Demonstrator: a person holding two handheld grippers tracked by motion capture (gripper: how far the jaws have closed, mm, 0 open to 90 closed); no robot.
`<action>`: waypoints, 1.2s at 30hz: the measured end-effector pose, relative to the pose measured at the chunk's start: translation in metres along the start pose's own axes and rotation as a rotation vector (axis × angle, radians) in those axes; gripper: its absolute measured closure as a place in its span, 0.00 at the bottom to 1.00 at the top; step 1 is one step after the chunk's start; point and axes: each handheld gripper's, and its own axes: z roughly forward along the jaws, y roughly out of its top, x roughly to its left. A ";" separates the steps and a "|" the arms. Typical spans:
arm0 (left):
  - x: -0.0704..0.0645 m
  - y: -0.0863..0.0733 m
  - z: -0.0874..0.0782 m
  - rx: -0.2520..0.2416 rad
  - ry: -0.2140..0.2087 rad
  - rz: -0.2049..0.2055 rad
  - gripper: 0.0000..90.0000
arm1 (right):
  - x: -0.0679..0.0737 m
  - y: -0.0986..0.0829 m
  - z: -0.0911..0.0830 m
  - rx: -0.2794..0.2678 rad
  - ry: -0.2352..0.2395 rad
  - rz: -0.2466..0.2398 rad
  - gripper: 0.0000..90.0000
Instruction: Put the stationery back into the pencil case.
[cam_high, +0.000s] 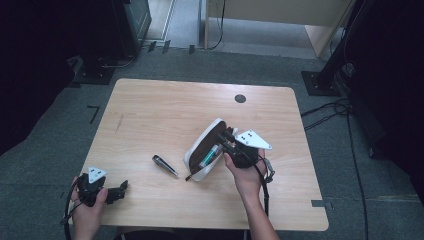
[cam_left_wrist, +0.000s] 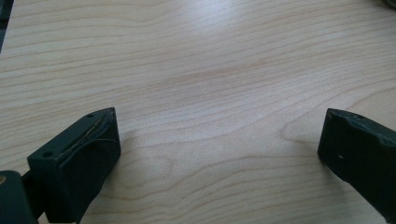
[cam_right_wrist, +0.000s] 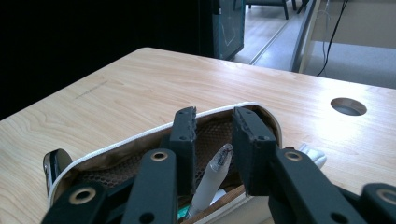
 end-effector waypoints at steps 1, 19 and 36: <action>0.000 0.000 0.000 0.000 0.000 -0.001 0.00 | 0.000 0.000 -0.001 -0.003 -0.001 -0.001 0.77; 0.000 0.000 0.000 0.001 0.000 -0.001 0.00 | -0.003 -0.001 -0.004 0.024 -0.004 -0.020 0.82; 0.000 0.000 0.000 -0.001 0.000 -0.001 0.00 | 0.024 0.008 -0.006 0.031 0.183 0.003 0.91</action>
